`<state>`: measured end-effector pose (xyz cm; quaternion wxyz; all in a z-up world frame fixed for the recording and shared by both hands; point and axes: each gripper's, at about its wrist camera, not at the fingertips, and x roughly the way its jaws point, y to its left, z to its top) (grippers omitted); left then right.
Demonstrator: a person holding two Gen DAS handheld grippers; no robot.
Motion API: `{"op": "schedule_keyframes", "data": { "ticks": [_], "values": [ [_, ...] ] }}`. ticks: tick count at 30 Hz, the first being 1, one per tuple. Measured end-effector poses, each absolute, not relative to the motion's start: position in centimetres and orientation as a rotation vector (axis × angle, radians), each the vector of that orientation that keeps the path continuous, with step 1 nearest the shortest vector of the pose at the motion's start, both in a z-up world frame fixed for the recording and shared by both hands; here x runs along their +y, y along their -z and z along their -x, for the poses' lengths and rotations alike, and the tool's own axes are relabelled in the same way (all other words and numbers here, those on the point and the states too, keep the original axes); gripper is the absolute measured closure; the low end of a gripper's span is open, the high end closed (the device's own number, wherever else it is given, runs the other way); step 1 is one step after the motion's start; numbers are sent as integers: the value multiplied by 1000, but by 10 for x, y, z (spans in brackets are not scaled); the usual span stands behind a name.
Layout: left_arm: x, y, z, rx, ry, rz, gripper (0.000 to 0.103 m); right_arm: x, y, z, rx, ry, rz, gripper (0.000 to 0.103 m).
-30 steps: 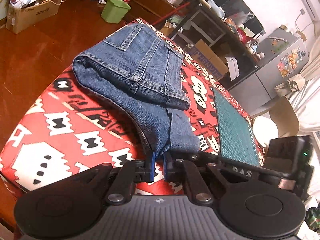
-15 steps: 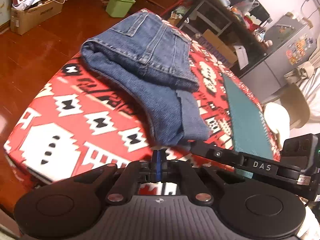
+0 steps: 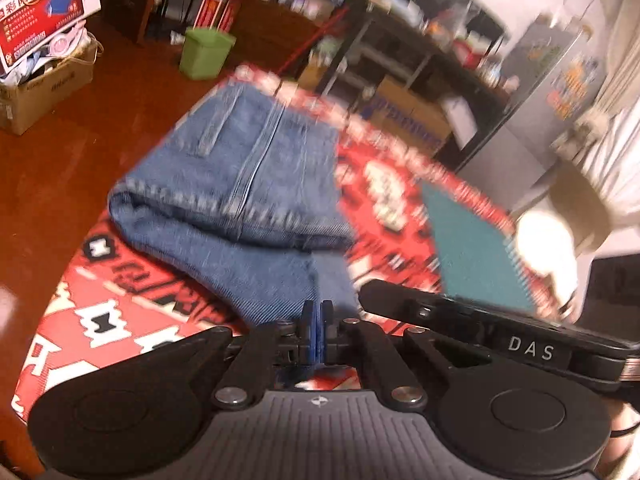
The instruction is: Fold clothes
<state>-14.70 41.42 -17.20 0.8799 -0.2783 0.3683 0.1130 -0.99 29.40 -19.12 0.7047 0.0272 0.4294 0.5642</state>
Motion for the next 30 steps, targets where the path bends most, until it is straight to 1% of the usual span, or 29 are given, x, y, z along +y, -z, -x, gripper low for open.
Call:
{"op": "schedule_keyframes", "data": {
  "ticks": [3, 8, 12, 14, 20, 23, 26, 30],
  "values": [
    [407, 188, 149, 823, -244, 538, 101, 296, 214, 22, 990, -1240, -10, 103],
    [401, 195, 163, 812, -255, 567, 101, 278, 225, 33, 1001, -1237, -41, 103],
    [397, 182, 168, 799, -262, 551, 100, 273, 214, 34, 986, -1231, -37, 101],
    [400, 171, 170, 765, -270, 558, 101, 267, 200, 35, 957, -1235, -28, 96],
    [433, 153, 158, 687, -369, 565, 101, 288, 176, 16, 908, -1210, 39, 95],
    [446, 165, 154, 701, -404, 562, 100, 313, 176, 3, 884, -1183, 81, 95],
    [458, 177, 150, 715, -439, 560, 101, 334, 188, -7, 886, -1166, 139, 95],
    [474, 192, 146, 731, -483, 554, 100, 335, 204, -13, 864, -1181, 162, 99]
  ]
}}
